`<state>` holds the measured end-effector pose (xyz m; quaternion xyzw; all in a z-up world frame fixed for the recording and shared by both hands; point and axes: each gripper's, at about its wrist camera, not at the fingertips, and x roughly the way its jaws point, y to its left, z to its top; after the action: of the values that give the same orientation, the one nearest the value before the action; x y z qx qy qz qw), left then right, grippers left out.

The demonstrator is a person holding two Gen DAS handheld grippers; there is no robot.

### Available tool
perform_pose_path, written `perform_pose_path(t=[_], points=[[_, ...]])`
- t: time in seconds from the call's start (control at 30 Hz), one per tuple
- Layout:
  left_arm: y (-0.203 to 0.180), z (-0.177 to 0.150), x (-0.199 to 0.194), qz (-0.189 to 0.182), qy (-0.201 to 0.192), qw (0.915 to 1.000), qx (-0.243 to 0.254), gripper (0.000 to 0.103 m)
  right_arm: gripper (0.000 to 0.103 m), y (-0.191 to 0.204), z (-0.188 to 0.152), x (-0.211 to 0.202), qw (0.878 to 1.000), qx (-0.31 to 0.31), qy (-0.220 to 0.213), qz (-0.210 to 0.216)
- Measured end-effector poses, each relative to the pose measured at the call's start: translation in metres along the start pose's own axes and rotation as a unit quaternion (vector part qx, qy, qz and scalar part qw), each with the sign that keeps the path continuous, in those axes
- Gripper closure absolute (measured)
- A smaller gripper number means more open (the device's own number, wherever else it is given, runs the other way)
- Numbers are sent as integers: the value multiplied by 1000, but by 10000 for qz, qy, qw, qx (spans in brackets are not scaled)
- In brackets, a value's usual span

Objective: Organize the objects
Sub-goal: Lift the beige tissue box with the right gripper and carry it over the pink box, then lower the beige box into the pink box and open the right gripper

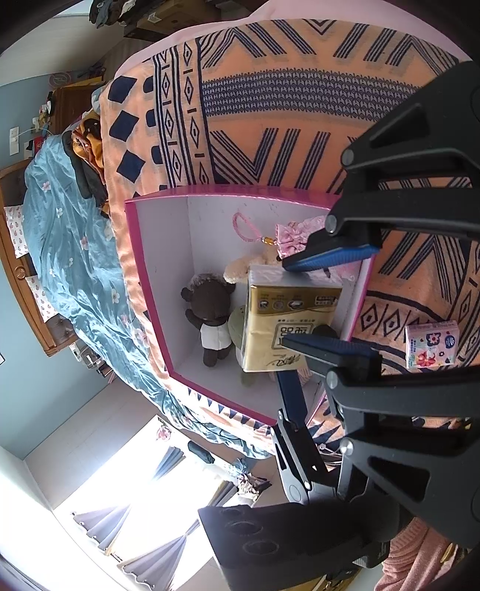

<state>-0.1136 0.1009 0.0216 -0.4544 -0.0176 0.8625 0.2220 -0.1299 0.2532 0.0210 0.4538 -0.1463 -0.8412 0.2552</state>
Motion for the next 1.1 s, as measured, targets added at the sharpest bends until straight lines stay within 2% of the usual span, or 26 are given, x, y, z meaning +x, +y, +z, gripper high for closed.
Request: perform_pose_path(t=[1.1], points=[[23,22,38,171,300,9992,-224,56,65,-19,29,35,9991,34,269,-320]])
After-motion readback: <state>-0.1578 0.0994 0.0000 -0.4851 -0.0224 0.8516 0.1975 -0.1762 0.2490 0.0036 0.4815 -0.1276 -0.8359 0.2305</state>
